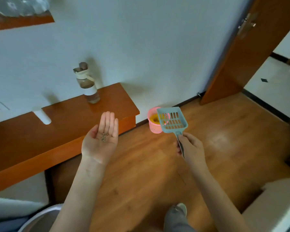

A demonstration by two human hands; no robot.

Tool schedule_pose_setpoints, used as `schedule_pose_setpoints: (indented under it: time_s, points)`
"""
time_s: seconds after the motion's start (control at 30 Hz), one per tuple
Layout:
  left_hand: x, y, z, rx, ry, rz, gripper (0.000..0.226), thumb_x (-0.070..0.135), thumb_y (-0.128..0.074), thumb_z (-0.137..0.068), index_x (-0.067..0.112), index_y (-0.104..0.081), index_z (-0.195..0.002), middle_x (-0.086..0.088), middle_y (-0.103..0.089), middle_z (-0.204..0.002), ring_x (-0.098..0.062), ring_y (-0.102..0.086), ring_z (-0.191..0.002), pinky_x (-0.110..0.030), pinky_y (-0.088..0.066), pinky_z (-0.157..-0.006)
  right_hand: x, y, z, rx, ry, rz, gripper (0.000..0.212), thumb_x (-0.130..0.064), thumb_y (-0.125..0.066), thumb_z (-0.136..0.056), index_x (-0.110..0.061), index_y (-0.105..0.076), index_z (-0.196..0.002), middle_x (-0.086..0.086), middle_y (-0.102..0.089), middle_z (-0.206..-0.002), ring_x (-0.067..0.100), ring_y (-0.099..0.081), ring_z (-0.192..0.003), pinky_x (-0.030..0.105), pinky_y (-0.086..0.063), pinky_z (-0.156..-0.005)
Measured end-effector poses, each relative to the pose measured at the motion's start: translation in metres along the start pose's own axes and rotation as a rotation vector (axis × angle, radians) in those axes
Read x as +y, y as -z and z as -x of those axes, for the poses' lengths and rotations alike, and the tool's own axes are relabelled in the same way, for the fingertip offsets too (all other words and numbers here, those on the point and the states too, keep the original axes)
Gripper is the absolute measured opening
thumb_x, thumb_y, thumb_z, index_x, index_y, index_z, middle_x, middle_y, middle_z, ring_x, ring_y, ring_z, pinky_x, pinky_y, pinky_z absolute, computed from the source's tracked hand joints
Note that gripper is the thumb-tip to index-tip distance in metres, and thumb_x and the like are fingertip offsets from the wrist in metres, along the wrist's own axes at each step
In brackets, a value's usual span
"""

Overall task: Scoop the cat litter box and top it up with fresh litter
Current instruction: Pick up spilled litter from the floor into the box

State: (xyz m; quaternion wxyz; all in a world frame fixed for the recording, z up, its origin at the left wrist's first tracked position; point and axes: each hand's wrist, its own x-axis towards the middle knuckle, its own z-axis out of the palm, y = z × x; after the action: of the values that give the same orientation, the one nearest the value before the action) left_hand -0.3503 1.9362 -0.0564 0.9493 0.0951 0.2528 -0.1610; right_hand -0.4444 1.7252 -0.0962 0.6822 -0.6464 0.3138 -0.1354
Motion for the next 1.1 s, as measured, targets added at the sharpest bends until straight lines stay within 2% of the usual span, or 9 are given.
schedule_pose_setpoints:
  time_s: [0.13,0.27,0.37,0.5,0.63,0.8,0.93,1.1]
  points:
    - [-0.069,-0.021,-0.020,0.014,0.028,0.028,0.041,0.010,-0.031,-0.103,-0.011,-0.066,-0.101,-0.021,-0.067,-0.116,-0.029,-0.060,-0.119,-0.036,-0.043,-0.107,-0.005,0.054,-0.049,0.030,0.002,0.004,0.018,-0.007,-0.048,-0.096,0.000,-0.062,-0.088,0.009,-0.052,-0.064,0.015,-0.043,-0.054,0.025,-0.037,-0.046]
    - [-0.137,-0.049,-0.045,0.064,0.012,0.040,0.036,0.012,-0.031,-0.103,-0.008,-0.058,-0.114,-0.014,-0.065,-0.113,-0.023,-0.058,-0.118,-0.033,-0.041,-0.108,-0.011,0.103,-0.108,-0.008,-0.015,0.037,0.019,-0.012,-0.048,-0.098,-0.002,-0.064,-0.095,0.010,-0.055,-0.070,0.016,-0.045,-0.059,0.029,-0.039,-0.052]
    - [-0.180,-0.071,-0.061,0.068,-0.026,0.021,0.035,0.012,-0.029,-0.104,-0.011,-0.054,-0.113,-0.011,-0.064,-0.108,-0.020,-0.059,-0.111,-0.031,-0.042,-0.107,-0.020,0.130,-0.151,-0.029,-0.001,0.060,0.020,-0.012,-0.048,-0.098,-0.001,-0.064,-0.093,0.011,-0.055,-0.070,0.019,-0.044,-0.060,0.030,-0.038,-0.053]
    - [-0.214,-0.082,-0.108,0.118,0.026,-0.055,0.039,0.016,-0.030,-0.103,-0.002,-0.062,-0.117,-0.017,-0.067,-0.115,-0.025,-0.063,-0.113,-0.036,-0.048,-0.101,-0.031,0.153,-0.204,-0.031,-0.008,0.079,0.020,-0.014,-0.048,-0.098,-0.006,-0.064,-0.089,0.011,-0.056,-0.071,0.020,-0.045,-0.061,0.032,-0.039,-0.054]
    - [-0.230,-0.095,-0.170,0.114,0.064,-0.058,0.055,0.021,-0.029,-0.105,-0.009,-0.073,-0.096,-0.019,-0.070,-0.113,-0.032,-0.067,-0.103,-0.042,-0.051,-0.090,-0.039,0.153,-0.260,-0.039,-0.040,0.081,0.021,-0.015,-0.048,-0.098,-0.019,-0.063,-0.084,0.009,-0.058,-0.071,0.016,-0.047,-0.060,0.029,-0.040,-0.053]
    - [-0.246,-0.120,-0.266,0.092,0.095,-0.115,0.057,0.025,-0.031,-0.105,-0.008,-0.075,-0.093,-0.017,-0.070,-0.114,-0.031,-0.066,-0.107,-0.041,-0.049,-0.094,-0.043,0.135,-0.346,-0.042,-0.033,0.068,0.017,-0.014,-0.049,-0.098,-0.011,-0.064,-0.092,0.007,-0.057,-0.069,0.013,-0.046,-0.057,0.026,-0.039,-0.051]
    - [-0.254,-0.144,-0.363,0.078,0.139,-0.241,0.053,0.023,-0.033,-0.104,-0.005,-0.076,-0.092,-0.016,-0.071,-0.112,-0.030,-0.072,-0.094,-0.038,-0.047,-0.100,-0.044,0.111,-0.426,-0.015,0.003,0.060,0.017,-0.016,-0.048,-0.099,-0.008,-0.063,-0.097,0.005,-0.056,-0.067,0.013,-0.045,-0.056,0.026,-0.038,-0.051]
    - [-0.261,-0.175,-0.478,0.095,0.189,-0.376,0.054,0.022,-0.033,-0.104,-0.004,-0.077,-0.086,-0.017,-0.073,-0.103,-0.029,-0.074,-0.085,-0.039,-0.053,-0.081,-0.038,0.077,-0.518,0.025,-0.020,0.024,0.019,-0.018,-0.047,-0.100,-0.007,-0.063,-0.098,0.002,-0.056,-0.065,0.016,-0.044,-0.057,0.029,-0.037,-0.052]
